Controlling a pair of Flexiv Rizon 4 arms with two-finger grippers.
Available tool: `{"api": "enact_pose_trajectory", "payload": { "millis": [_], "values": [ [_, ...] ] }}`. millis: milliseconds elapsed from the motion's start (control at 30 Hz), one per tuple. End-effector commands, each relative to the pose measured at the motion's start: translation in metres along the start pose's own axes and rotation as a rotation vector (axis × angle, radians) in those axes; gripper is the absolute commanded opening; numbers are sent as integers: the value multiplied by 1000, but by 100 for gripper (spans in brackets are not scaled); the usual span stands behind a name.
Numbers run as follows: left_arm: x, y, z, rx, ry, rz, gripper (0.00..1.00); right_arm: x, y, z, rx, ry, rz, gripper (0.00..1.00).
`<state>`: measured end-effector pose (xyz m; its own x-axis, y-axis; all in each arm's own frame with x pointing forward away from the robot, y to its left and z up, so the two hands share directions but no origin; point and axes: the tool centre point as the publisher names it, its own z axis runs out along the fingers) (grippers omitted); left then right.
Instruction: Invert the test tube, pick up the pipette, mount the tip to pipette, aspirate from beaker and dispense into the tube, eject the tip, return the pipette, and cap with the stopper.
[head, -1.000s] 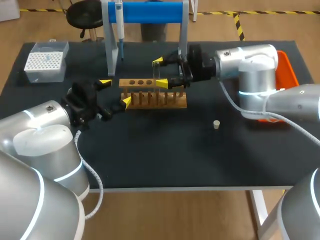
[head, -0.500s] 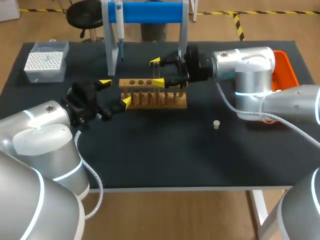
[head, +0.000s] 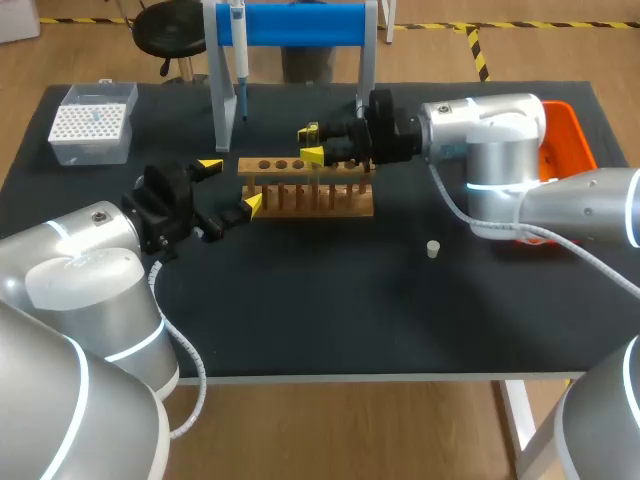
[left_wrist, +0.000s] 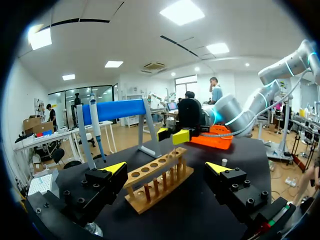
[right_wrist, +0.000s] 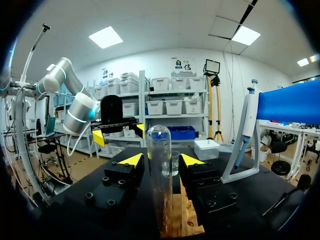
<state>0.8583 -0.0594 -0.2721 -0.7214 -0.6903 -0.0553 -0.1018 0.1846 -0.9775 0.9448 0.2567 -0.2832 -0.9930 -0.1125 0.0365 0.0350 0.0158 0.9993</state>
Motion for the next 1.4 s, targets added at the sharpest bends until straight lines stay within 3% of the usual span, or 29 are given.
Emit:
{"api": "enact_pose_trajectory", "payload": {
  "millis": [33, 133, 200, 300, 333, 1400],
  "values": [
    [1, 1, 0, 6, -3, 0, 100, -3, -2, 1, 0, 7, -2, 44],
    [1, 1, 0, 6, -3, 0, 100, -3, -2, 1, 0, 8, -3, 41],
    [1, 1, 0, 6, -3, 0, 100, -3, -2, 1, -2, 8, -2, 33],
    [1, 1, 0, 6, -3, 0, 100, -3, -2, 1, -3, 8, -2, 14],
    [1, 1, 0, 6, -3, 0, 100, -4, -2, 1, -3, 8, -2, 0],
    [1, 1, 0, 6, -3, 0, 100, -3, 18, -2, -12, 16, 13, 0]
  ]
}}
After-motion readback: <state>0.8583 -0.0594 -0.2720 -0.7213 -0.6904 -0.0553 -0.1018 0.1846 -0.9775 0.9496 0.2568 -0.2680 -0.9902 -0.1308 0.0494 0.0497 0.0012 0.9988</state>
